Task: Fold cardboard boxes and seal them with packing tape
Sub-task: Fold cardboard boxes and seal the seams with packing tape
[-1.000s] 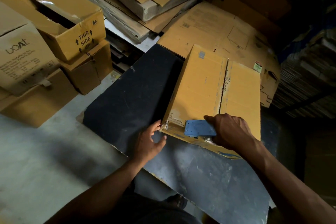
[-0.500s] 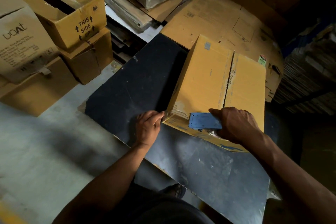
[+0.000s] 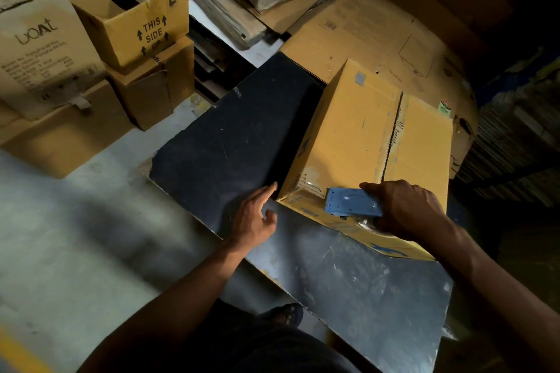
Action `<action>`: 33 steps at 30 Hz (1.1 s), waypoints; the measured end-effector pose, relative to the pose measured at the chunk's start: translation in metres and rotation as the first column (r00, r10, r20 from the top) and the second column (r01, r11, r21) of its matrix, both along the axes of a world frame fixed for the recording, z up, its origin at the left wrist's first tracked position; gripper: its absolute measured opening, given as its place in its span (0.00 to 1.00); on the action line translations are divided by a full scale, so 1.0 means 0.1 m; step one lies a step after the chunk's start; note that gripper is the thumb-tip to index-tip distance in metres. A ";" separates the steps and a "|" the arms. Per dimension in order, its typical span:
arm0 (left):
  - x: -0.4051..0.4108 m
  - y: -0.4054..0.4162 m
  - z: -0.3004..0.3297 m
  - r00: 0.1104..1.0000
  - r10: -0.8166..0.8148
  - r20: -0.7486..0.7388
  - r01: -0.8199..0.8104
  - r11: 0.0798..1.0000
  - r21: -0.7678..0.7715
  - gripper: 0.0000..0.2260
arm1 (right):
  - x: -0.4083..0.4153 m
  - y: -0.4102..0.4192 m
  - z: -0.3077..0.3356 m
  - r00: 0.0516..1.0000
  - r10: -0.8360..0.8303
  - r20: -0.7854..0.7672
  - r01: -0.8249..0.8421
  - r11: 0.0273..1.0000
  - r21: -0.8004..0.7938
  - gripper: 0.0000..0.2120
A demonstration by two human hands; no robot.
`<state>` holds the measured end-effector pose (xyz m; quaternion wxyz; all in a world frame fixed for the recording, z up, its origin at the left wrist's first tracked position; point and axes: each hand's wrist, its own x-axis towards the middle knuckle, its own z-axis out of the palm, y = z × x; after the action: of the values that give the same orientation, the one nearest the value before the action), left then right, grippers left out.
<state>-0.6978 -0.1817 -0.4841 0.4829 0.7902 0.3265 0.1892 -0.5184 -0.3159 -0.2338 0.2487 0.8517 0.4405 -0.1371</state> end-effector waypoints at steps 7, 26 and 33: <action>0.06 -0.14 0.54 0.982 -0.171 0.079 0.176 0.983 -0.058 0.32 | 0.04 -0.02 -0.03 1.000 -0.002 0.001 0.002 1.000 0.003 0.32; 0.57 0.22 0.37 0.837 -0.547 -0.029 0.289 0.397 0.871 0.23 | 0.22 -0.28 -0.15 0.951 0.291 -0.106 -0.288 0.957 0.046 0.34; 0.57 0.25 0.42 0.827 -0.561 -0.036 0.276 0.349 0.895 0.22 | 0.29 -0.36 0.01 0.954 0.260 -0.150 -0.263 0.965 -0.004 0.36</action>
<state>-0.6409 -0.1562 -0.4417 0.0837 0.9430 -0.1042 0.3048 -0.4898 -0.3516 -0.2329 0.2413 0.7704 0.5649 -0.1710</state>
